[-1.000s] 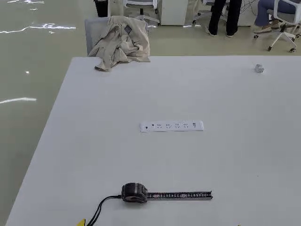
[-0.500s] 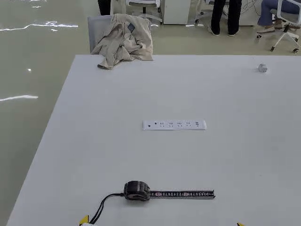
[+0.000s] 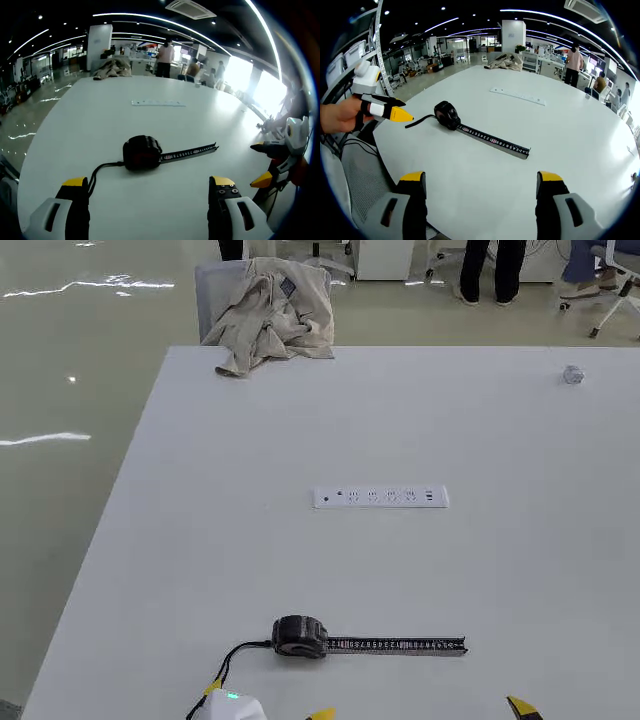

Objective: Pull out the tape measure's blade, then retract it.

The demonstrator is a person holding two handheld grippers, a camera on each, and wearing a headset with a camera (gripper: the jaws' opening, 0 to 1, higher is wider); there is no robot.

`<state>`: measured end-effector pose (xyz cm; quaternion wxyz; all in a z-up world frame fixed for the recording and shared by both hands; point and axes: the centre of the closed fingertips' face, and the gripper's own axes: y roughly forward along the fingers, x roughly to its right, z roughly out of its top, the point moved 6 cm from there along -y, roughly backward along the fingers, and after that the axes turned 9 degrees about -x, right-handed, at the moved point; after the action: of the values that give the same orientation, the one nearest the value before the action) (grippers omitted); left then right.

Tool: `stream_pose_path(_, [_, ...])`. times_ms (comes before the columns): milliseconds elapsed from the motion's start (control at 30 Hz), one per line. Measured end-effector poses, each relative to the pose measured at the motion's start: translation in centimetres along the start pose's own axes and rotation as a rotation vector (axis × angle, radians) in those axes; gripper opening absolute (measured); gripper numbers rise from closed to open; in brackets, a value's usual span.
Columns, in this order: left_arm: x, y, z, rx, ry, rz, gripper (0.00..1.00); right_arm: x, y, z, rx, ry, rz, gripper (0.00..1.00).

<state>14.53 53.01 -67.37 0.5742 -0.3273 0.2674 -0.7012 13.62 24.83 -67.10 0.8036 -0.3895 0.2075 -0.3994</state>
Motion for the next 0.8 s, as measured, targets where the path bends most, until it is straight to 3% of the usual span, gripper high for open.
stream_pose_path(200, [0.6,0.9,0.5,-0.009,-0.017,-0.010,0.97,0.7,0.8,-0.4,-0.034,-0.073,0.016,0.93])
stream_pose_path(800, [0.5,3.1,0.8,-0.033,-0.048,0.001,0.95,2.9,3.2,0.6,-0.070,-0.137,0.052,0.90])
